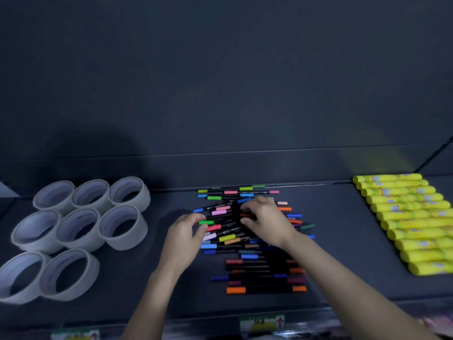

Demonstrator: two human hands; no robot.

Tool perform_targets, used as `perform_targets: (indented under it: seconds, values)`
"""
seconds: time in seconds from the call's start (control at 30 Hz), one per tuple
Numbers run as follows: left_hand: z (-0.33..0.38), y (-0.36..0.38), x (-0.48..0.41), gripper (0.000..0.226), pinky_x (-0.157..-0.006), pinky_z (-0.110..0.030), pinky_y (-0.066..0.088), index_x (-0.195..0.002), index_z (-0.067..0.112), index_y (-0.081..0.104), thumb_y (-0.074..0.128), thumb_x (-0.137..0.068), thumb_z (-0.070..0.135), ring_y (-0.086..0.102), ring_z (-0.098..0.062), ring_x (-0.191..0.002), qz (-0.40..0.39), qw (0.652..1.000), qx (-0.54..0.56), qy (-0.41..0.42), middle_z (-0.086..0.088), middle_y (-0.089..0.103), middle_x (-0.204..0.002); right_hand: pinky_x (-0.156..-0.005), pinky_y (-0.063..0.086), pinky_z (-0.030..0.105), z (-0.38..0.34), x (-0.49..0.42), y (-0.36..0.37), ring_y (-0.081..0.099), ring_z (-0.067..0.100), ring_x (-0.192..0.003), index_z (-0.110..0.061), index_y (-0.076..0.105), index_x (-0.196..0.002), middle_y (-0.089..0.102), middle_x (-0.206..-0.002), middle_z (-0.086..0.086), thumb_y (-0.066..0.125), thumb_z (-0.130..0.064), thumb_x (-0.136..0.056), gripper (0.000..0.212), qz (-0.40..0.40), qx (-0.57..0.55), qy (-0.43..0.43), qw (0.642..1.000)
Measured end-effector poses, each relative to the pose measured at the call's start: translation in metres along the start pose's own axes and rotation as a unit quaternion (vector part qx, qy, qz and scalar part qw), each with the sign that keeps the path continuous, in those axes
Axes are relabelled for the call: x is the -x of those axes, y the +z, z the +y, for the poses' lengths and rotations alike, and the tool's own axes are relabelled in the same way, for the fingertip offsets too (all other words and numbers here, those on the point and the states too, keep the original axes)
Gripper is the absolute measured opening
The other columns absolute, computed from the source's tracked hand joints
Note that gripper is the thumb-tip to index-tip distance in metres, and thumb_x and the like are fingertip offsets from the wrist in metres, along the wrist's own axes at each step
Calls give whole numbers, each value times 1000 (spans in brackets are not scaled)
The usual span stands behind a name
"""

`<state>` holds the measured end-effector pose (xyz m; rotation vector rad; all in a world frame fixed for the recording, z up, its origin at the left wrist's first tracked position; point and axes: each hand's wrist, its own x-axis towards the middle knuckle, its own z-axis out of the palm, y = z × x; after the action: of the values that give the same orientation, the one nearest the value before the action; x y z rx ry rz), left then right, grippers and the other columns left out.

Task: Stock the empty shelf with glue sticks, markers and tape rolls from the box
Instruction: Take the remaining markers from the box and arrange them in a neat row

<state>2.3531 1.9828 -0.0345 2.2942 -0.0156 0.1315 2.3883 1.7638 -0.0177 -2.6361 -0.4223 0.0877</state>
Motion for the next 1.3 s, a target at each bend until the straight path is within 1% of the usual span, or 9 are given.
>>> perform_targets:
  seconds: [0.13,0.3,0.43,0.6,0.87,0.97,1.13,1.23,1.3]
  values:
    - [4,1,3,24,-88,-17,43,-114,11,66,62,-90,14,60,-7,-101,-9,1000,-2,19,5,64,-108,-91,41,24,-1,22,-2,54,22,-109,-11,65,-115,63,-113,6,61,-21,-91,27,99,-59,53,992]
    - [17,5,5,20,-84,-15,47,-109,14,67,62,-90,15,61,-1,-94,-45,997,11,65,11,64,-100,-74,46,28,-2,61,-8,62,20,-92,-12,66,-108,68,-98,2,58,-20,-92,19,81,-47,67,993]
    - [31,14,4,22,-85,-16,48,-114,18,66,61,-92,18,60,2,-96,-102,990,17,96,13,65,-104,-78,49,32,4,91,-15,62,21,-97,-13,64,-113,68,-105,2,57,-24,-93,24,99,-26,121,987]
    - [58,40,4,24,-86,-20,51,-116,18,64,59,-93,21,61,0,-96,-177,971,12,163,12,65,-105,-72,47,37,17,139,-18,60,26,-87,-11,63,-97,65,-89,5,56,-23,-91,15,123,-8,199,972]
    - [118,93,28,21,-86,-24,52,-112,17,65,59,-92,19,61,1,-93,-291,919,10,265,13,65,-98,-73,49,35,39,238,-37,61,21,-89,-17,63,-100,64,-89,-2,56,-25,-92,14,194,-8,324,926]
    - [147,117,41,20,-84,-28,52,-110,16,67,61,-91,18,62,1,-89,-314,902,8,294,13,65,-94,-72,49,37,50,279,-55,62,23,-85,-13,63,-95,65,-86,2,57,-22,-90,12,223,3,358,907]
    - [211,161,74,17,-80,-24,52,-105,14,68,63,-89,14,63,-3,-83,-339,876,9,343,8,67,-91,-64,43,28,68,356,-91,62,20,-84,-16,64,-97,63,-86,-3,59,-23,-92,11,267,30,402,875]
    - [250,187,99,17,-79,-23,52,-104,14,69,64,-88,12,63,0,-82,-359,860,18,363,8,67,-89,-69,50,36,76,408,-116,62,20,-83,-16,65,-98,66,-89,1,58,-24,-92,13,299,37,432,850]
    - [275,203,118,17,-76,-14,51,-105,14,69,64,-88,13,63,1,-82,-368,850,24,376,9,67,-89,-69,52,37,83,443,-134,62,19,-81,-13,66,-97,66,-87,2,60,-21,-91,12,329,50,441,833]
